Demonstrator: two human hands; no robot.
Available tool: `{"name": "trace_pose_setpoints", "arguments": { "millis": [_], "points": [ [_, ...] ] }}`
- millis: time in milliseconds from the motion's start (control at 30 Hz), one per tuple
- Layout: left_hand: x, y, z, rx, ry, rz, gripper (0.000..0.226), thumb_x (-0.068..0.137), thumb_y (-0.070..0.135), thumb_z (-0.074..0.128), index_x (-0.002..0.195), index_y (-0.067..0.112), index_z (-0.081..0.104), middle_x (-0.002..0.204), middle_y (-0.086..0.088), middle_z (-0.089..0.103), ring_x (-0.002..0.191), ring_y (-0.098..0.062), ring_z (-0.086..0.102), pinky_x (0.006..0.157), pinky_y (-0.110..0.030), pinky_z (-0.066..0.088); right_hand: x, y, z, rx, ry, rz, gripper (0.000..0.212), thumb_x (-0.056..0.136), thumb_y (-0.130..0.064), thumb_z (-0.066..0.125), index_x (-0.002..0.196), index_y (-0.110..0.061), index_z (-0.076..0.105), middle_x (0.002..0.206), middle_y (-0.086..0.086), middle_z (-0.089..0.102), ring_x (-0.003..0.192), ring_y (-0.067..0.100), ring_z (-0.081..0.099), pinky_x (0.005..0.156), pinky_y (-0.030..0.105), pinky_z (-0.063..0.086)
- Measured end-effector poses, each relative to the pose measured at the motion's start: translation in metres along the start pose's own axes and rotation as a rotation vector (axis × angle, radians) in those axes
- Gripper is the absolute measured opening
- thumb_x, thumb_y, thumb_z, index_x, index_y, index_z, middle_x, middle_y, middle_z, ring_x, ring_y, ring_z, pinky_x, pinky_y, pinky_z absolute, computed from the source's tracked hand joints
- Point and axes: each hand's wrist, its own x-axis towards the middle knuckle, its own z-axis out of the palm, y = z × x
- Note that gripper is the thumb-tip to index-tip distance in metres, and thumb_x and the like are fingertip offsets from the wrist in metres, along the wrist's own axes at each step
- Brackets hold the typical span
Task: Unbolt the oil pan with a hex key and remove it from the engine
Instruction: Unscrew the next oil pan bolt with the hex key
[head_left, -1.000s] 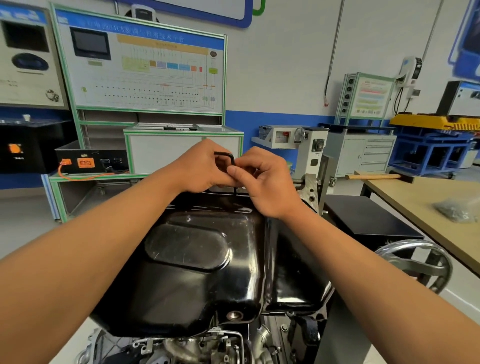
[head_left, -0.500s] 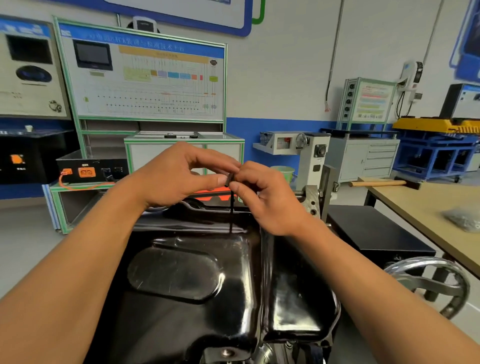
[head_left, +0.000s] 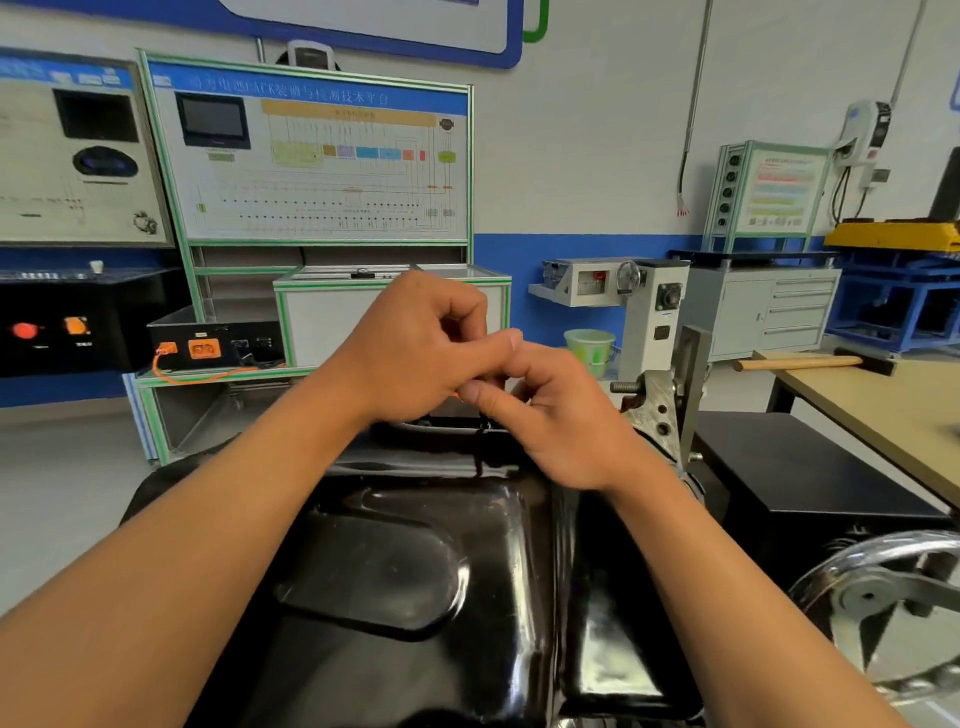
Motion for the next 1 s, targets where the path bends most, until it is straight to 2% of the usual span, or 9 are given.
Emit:
{"name": "trace_pose_setpoints", "arguments": {
  "millis": [133, 267, 467, 567, 633, 700, 800, 867, 1000],
  "points": [
    [0.003, -0.001, -0.002, -0.348, 0.068, -0.395, 0.031, 0.090, 0.005, 0.062, 0.061, 0.001, 0.053, 0.053, -0.010, 0.048, 0.039, -0.018, 0.047, 0.039, -0.025, 0.045, 0.004, 0.000, 0.004, 0.020, 0.029, 0.059, 0.014, 0.095, -0.011, 0.066, 0.100, -0.004, 0.077, 0.080, -0.008, 0.069, 0.069, -0.003, 0.058, 0.069, 0.009, 0.040],
    [-0.002, -0.003, -0.012, -0.695, -0.026, -0.583, 0.006, 0.092, 0.005, 0.057, 0.089, 0.002, 0.060, 0.074, -0.013, 0.055, 0.050, -0.020, 0.053, 0.043, -0.026, 0.051, 0.003, 0.001, 0.004, 0.001, 0.017, 0.091, 0.013, 0.098, -0.016, 0.064, 0.098, -0.013, 0.077, 0.078, -0.003, 0.070, 0.069, 0.001, 0.056, 0.067, 0.017, 0.043],
    [-0.004, -0.012, -0.021, -0.806, -0.207, -0.413, 0.038, 0.095, -0.005, 0.037, 0.103, 0.007, 0.072, 0.102, -0.015, 0.069, 0.074, -0.019, 0.060, 0.063, -0.031, 0.057, 0.002, 0.002, 0.005, 0.011, 0.029, 0.096, 0.018, 0.102, -0.018, 0.057, 0.090, -0.018, 0.071, 0.061, -0.020, 0.054, 0.059, 0.002, 0.046, 0.061, 0.015, 0.035],
    [-0.006, -0.016, -0.025, -0.806, -0.377, -0.335, 0.036, 0.096, 0.000, 0.043, 0.110, 0.012, 0.073, 0.120, -0.014, 0.068, 0.088, -0.018, 0.062, 0.074, -0.030, 0.056, 0.000, 0.005, 0.006, 0.030, 0.058, 0.120, 0.019, 0.103, -0.017, 0.055, 0.092, -0.016, 0.070, 0.063, -0.015, 0.051, 0.061, 0.001, 0.045, 0.062, 0.018, 0.037],
    [-0.008, -0.019, -0.024, -0.746, -0.447, -0.296, 0.029, 0.093, 0.002, 0.054, 0.116, 0.009, 0.071, 0.117, -0.012, 0.070, 0.095, -0.019, 0.064, 0.077, -0.027, 0.056, -0.002, 0.005, 0.006, 0.092, 0.083, 0.122, 0.019, 0.104, -0.014, 0.053, 0.097, -0.021, 0.069, 0.068, -0.013, 0.057, 0.065, 0.000, 0.050, 0.066, 0.017, 0.042],
    [-0.007, -0.022, -0.020, -0.714, -0.401, -0.299, 0.031, 0.085, 0.003, 0.060, 0.112, 0.010, 0.074, 0.106, -0.010, 0.073, 0.088, -0.020, 0.064, 0.075, -0.025, 0.056, -0.003, 0.003, 0.006, 0.122, 0.060, 0.087, 0.022, 0.104, -0.009, 0.051, 0.104, -0.023, 0.068, 0.075, -0.021, 0.065, 0.073, -0.007, 0.058, 0.073, 0.010, 0.043],
    [-0.005, -0.022, -0.021, -0.789, -0.381, -0.308, 0.032, 0.088, 0.016, 0.062, 0.119, 0.013, 0.071, 0.103, -0.010, 0.073, 0.082, -0.020, 0.065, 0.075, -0.027, 0.057, -0.002, 0.003, 0.005, 0.106, 0.036, 0.089, 0.022, 0.105, -0.011, 0.049, 0.111, -0.023, 0.066, 0.081, -0.026, 0.067, 0.080, -0.008, 0.061, 0.081, 0.011, 0.043],
    [-0.002, -0.023, -0.025, -0.871, -0.403, -0.348, 0.035, 0.091, 0.022, 0.058, 0.123, 0.010, 0.068, 0.109, -0.015, 0.071, 0.088, -0.022, 0.068, 0.077, -0.029, 0.058, -0.003, 0.002, 0.005, 0.123, 0.050, 0.098, 0.022, 0.105, -0.011, 0.048, 0.106, -0.025, 0.066, 0.078, -0.027, 0.066, 0.076, -0.008, 0.060, 0.078, 0.009, 0.042],
    [-0.001, -0.025, -0.030, -0.933, -0.488, -0.350, 0.027, 0.088, 0.008, 0.057, 0.109, 0.009, 0.074, 0.113, -0.015, 0.070, 0.096, -0.026, 0.071, 0.082, -0.033, 0.059, -0.004, 0.001, 0.005, 0.130, 0.055, 0.118, 0.029, 0.105, -0.016, 0.049, 0.089, -0.035, 0.063, 0.067, -0.020, 0.055, 0.064, -0.003, 0.049, 0.068, 0.012, 0.038]
  ]
}}
